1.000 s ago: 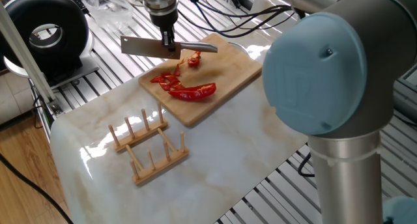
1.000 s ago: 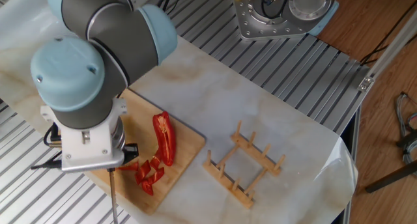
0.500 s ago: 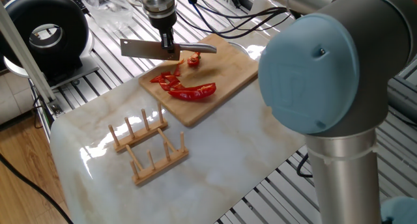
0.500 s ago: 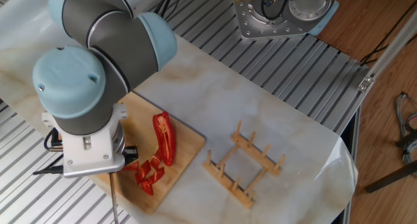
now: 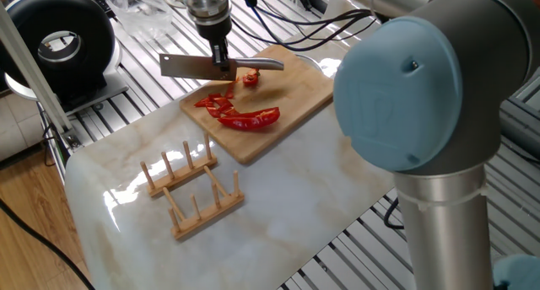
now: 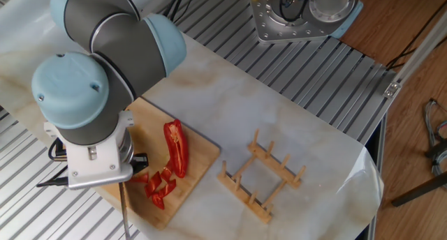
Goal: Chop the chili peppers
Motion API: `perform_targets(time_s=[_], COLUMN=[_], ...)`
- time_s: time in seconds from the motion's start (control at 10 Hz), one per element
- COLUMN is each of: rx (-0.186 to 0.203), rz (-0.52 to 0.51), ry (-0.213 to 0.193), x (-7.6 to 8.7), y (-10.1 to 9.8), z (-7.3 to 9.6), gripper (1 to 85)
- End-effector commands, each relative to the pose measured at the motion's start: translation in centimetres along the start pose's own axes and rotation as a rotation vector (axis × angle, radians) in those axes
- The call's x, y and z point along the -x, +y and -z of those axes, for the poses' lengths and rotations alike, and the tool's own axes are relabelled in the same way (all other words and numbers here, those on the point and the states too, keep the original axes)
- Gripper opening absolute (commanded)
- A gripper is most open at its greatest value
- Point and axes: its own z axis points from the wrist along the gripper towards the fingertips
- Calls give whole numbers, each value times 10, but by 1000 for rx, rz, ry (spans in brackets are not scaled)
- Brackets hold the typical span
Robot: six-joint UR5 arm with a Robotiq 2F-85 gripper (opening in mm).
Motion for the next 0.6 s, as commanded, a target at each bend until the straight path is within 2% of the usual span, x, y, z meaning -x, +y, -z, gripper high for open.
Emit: perform_targets(time_s=[0.0,0.5], rx=[-10,-34], rz=[12,40], ry=[-2,4], x=[-4,-18], y=[-5,-16], z=[0,-6], gripper=[13,13])
